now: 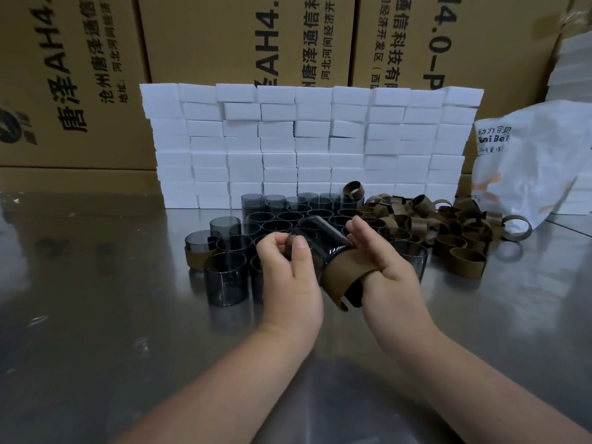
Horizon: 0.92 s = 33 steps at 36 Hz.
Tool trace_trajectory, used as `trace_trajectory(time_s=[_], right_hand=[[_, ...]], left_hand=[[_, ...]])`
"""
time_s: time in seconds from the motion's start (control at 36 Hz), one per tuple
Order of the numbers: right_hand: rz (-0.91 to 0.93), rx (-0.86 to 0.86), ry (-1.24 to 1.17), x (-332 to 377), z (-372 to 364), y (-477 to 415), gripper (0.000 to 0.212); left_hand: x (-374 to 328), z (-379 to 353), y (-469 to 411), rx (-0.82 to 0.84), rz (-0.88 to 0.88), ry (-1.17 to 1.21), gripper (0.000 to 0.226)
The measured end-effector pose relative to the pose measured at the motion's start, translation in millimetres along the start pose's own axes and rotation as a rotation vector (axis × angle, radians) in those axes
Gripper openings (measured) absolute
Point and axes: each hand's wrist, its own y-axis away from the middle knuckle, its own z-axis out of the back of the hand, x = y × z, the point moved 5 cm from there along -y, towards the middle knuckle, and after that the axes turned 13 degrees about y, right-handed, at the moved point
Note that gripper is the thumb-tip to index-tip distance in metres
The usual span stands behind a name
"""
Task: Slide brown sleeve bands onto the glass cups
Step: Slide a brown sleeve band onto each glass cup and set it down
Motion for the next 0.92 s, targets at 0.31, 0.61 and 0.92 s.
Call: trace_trajectory(time_s=[0.31,0.61,0.92], right_hand=[[-0.120,-0.061,0.061,-2,6,0,0.065],[-0.196,-0.115,0.018,-7,12,-4,0.060],[-0.087,0.040,0.043,5,4,2,0.060]], left_hand=[[2,-8,8,0.296,-0.038,-0.019,0.053],[-2,-17,16,0.534,-0.183,-0.601,0.076],[0,-10,8,0.333,-0.068,-0.275,0.065]])
